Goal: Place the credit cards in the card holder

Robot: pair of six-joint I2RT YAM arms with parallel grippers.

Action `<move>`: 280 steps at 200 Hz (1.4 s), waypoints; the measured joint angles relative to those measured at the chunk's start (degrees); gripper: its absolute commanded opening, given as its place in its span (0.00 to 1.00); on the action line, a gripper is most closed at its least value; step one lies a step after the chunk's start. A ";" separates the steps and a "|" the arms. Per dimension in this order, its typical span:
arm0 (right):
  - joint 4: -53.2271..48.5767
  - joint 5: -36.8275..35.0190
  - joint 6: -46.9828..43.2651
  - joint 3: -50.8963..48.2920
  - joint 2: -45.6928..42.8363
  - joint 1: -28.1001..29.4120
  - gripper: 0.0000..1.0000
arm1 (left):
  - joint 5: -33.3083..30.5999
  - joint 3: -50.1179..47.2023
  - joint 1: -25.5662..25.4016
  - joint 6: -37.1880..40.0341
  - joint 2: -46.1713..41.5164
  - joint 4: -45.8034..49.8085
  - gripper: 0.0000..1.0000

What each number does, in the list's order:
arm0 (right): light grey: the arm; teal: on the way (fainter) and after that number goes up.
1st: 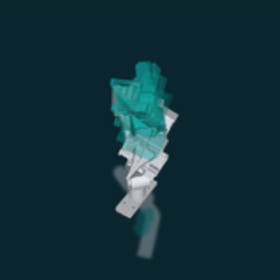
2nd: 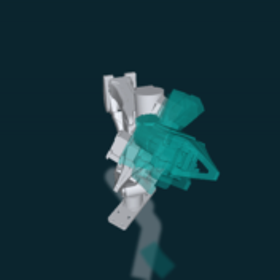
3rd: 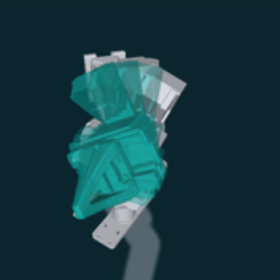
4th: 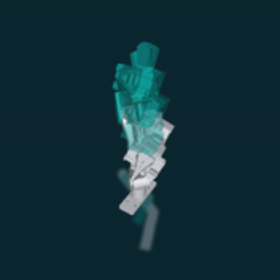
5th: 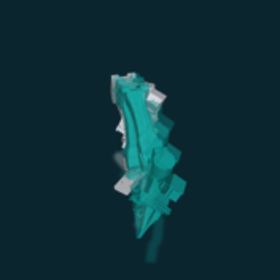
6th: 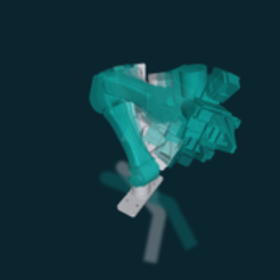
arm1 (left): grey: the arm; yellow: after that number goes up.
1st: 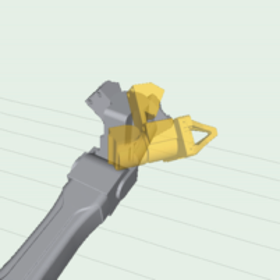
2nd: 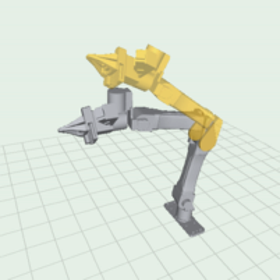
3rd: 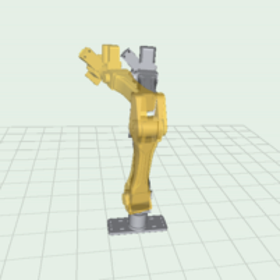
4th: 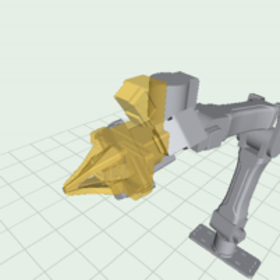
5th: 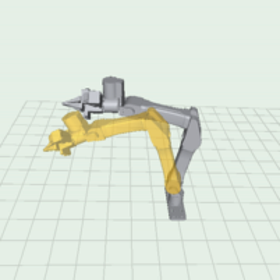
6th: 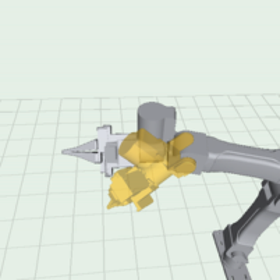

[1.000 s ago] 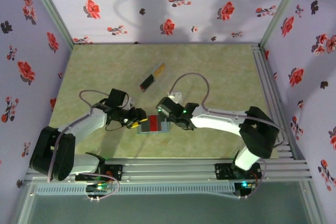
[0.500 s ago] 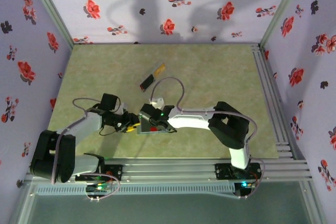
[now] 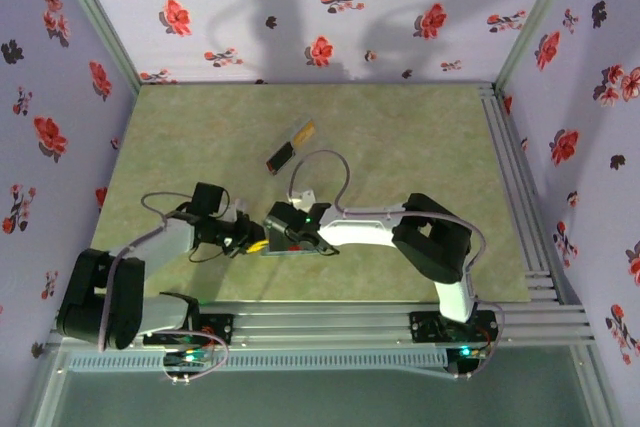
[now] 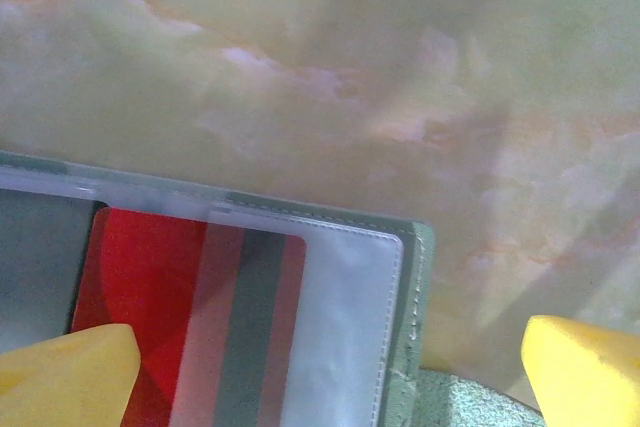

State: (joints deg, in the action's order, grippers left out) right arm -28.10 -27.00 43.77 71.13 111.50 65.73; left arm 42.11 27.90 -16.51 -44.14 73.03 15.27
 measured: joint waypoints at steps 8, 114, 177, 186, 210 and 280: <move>0.37 -0.31 0.35 -0.39 -0.07 0.00 0.99 | 0.24 0.00 -0.35 -0.57 0.00 -1.18 0.08; 1.38 1.68 0.13 -3.85 -3.13 -0.90 0.99 | 0.96 1.25 -1.51 -1.77 7.19 -4.61 0.04; 5.25 10.05 -6.84 -4.59 -5.64 -1.36 0.99 | -3.39 2.95 -2.78 -1.38 7.98 -3.28 0.03; 6.21 10.88 -7.69 -4.59 -5.64 -1.36 0.99 | -4.39 3.23 -3.69 -1.40 7.61 -3.28 0.03; 7.08 11.23 -8.39 -4.59 -5.64 -1.36 0.99 | -6.43 3.72 -5.81 -1.64 6.58 -3.52 0.03; 7.39 8.35 -8.37 -8.24 -5.53 -1.31 0.99 | -11.02 4.55 -6.03 -0.63 9.35 -3.23 0.01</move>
State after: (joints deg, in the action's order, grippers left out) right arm -20.71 -18.65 35.40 62.89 105.97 64.42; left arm 31.09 32.45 -22.55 -44.77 82.39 12.03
